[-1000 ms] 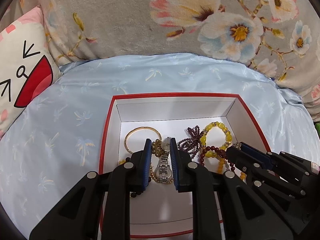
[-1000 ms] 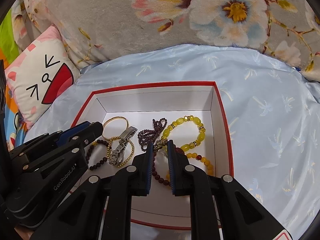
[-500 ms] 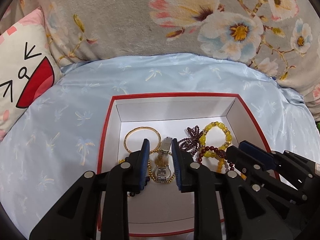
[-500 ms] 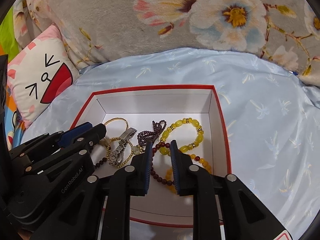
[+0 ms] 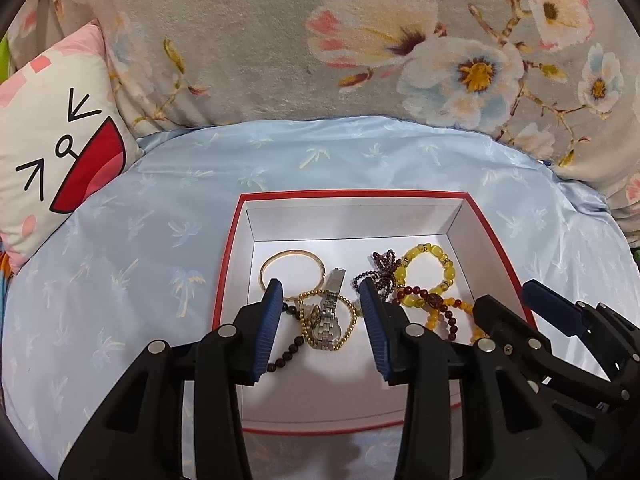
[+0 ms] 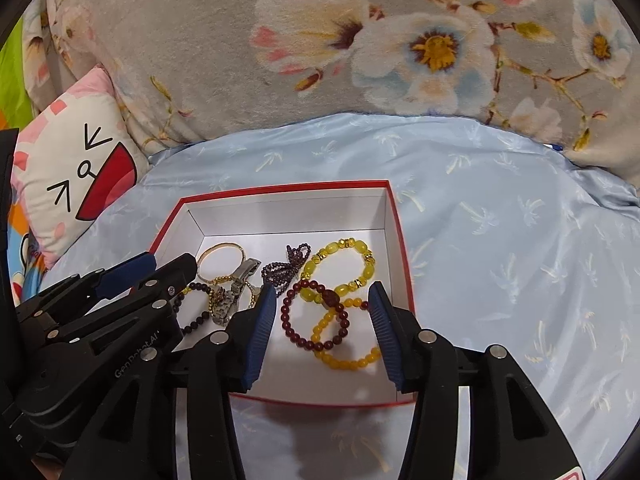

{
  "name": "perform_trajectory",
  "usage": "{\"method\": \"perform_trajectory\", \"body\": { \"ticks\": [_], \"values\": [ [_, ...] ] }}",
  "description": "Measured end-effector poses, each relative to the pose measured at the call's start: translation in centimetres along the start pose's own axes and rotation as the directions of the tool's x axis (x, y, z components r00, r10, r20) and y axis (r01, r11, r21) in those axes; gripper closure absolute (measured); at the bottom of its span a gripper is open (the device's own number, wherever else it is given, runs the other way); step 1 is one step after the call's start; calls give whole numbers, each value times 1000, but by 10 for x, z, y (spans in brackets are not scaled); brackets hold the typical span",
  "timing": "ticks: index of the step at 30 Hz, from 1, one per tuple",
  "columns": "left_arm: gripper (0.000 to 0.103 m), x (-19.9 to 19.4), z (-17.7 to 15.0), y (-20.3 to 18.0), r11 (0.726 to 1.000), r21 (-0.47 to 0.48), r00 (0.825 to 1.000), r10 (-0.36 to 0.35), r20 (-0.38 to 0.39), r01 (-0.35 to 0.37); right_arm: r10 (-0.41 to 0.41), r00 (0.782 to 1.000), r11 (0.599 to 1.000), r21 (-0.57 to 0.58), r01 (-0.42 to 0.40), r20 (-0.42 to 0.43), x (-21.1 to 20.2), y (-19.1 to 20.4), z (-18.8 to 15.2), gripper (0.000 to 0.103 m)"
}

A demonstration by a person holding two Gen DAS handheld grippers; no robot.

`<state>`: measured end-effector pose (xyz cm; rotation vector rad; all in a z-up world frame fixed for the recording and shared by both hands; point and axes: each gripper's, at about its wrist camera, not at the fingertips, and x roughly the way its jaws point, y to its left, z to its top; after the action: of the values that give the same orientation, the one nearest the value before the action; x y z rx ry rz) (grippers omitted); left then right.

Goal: Organize jewelry

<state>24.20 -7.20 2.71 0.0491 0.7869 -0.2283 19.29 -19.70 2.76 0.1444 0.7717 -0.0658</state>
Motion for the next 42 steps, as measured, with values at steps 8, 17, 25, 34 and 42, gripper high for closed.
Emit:
{"method": "perform_trajectory", "body": {
  "ticks": [8,17,25,34,42],
  "values": [
    [55,-21,-12,-2,1000,1,1000,19,7,-19,-33,999,999,18,33,9,-22,-3,-14,48],
    [44,-33,-27,-2,999,4,999,49,0,-49,-96,995,995,0,96,26,-39,0,-29,42],
    [41,-37,-40,-1,998,0,997,70,-19,-70,-108,994,994,7,107,8,-42,2,-42,41],
    [38,-43,-45,4,994,-20,995,104,-12,-104,-110,994,994,11,110,15,-47,4,-46,36],
    [38,-45,-46,4,993,-23,994,113,-12,-113,-112,994,994,21,111,7,-49,3,-47,33]
  ]
}}
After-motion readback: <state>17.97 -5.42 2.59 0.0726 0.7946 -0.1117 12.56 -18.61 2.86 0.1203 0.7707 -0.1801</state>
